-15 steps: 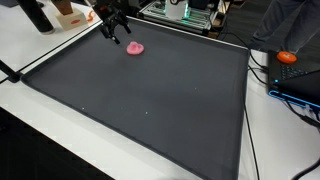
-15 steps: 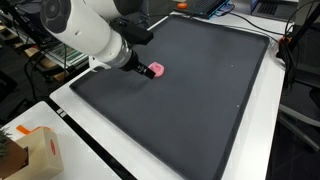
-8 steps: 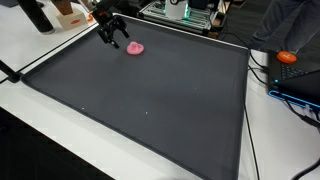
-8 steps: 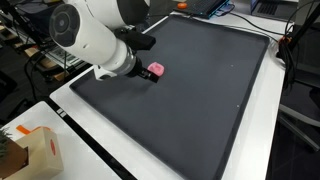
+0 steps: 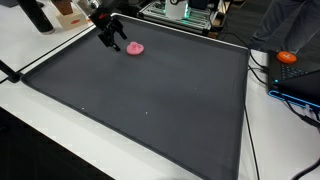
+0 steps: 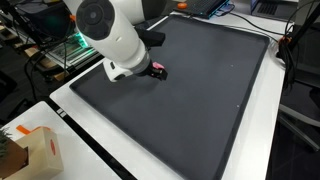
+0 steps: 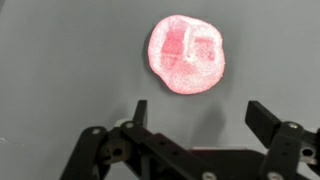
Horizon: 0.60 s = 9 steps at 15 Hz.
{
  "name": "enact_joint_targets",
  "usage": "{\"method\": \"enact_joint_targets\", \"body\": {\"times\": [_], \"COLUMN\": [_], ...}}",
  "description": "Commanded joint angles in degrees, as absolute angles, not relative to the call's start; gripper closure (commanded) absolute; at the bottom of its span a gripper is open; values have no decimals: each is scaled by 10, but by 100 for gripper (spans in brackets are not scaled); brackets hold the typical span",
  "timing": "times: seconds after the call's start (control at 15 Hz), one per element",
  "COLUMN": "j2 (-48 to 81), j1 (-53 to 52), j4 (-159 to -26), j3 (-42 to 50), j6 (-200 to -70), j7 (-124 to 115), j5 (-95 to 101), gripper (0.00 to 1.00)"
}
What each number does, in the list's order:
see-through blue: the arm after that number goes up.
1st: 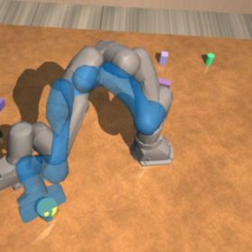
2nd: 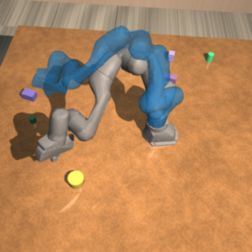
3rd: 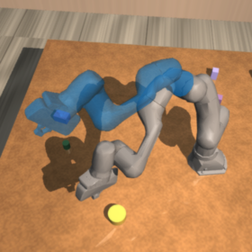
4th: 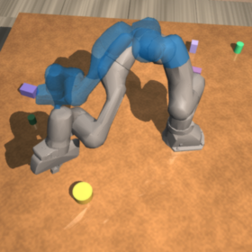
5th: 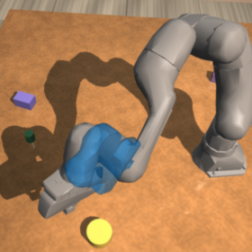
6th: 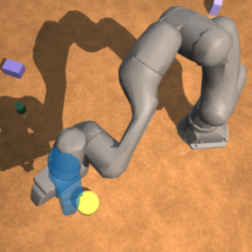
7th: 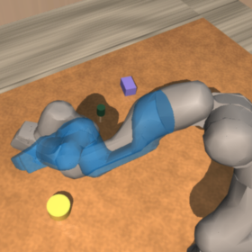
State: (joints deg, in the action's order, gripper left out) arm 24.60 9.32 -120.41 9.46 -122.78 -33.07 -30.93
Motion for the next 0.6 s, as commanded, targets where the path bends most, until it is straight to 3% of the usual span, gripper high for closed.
{"method": "enact_joint_targets", "body": {"times": [0.0, 0.53], "j2": [267, 278], "j1": [69, 34], "j4": [-1169, -1132], "j3": [99, 77], "j6": [-1210, -1180], "j7": [-335, -258], "j5": [-231, -125], "gripper": [0, 0]}}
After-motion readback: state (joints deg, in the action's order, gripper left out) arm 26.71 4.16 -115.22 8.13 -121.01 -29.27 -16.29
